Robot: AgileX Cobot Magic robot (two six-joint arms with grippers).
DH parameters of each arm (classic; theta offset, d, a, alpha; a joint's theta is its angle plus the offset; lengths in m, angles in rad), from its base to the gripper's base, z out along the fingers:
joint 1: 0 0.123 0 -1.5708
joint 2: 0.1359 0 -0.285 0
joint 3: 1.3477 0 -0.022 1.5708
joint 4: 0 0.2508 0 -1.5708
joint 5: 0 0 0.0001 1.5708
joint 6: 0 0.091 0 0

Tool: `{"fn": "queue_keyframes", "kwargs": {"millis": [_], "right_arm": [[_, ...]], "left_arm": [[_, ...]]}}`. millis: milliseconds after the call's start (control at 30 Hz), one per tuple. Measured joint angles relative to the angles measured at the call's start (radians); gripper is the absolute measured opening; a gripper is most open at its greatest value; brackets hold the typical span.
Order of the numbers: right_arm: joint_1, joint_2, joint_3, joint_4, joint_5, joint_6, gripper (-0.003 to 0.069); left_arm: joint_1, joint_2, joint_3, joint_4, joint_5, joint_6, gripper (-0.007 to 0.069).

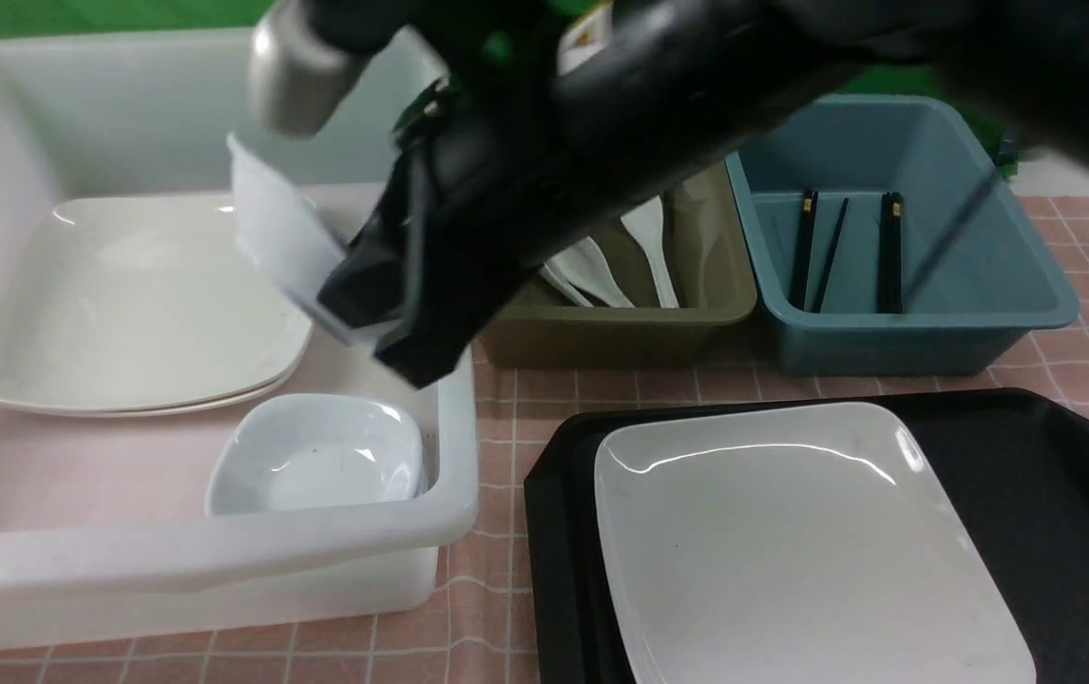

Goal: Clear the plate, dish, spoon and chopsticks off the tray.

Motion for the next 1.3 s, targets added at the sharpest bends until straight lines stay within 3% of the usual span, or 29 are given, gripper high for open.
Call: {"fn": "queue_keyframes", "kwargs": {"millis": [200, 500, 667, 700, 933, 1300], "right_arm": [[0.041, 0.238, -0.146, -0.180, -0.003, -0.167, 0.0079], [0.079, 0.332, -0.161, -0.264, 0.015, -0.258, 0.0080], [0.081, 0.332, -0.162, -0.267, 0.015, -0.259, 0.0139], [0.081, 0.332, -0.162, -0.269, 0.015, -0.248, 0.0202], [0.081, 0.326, -0.163, -0.273, 0.040, -0.220, 0.0377], [0.081, 0.202, -0.170, -0.281, 0.203, -0.124, 0.0410]], "left_arm": [[0.000, 0.000, 0.000, 0.000, 0.000, -0.001, 0.0004], [0.000, 0.000, 0.000, 0.000, 0.000, 0.000, 0.0004], [0.000, 0.000, 0.000, 0.000, 0.000, 0.000, 0.0004], [0.000, 0.000, 0.000, 0.000, 0.000, 0.000, 0.0004], [0.000, 0.000, 0.000, 0.000, 0.000, 0.000, 0.0004], [0.000, 0.000, 0.000, 0.000, 0.000, 0.000, 0.0004]]}}
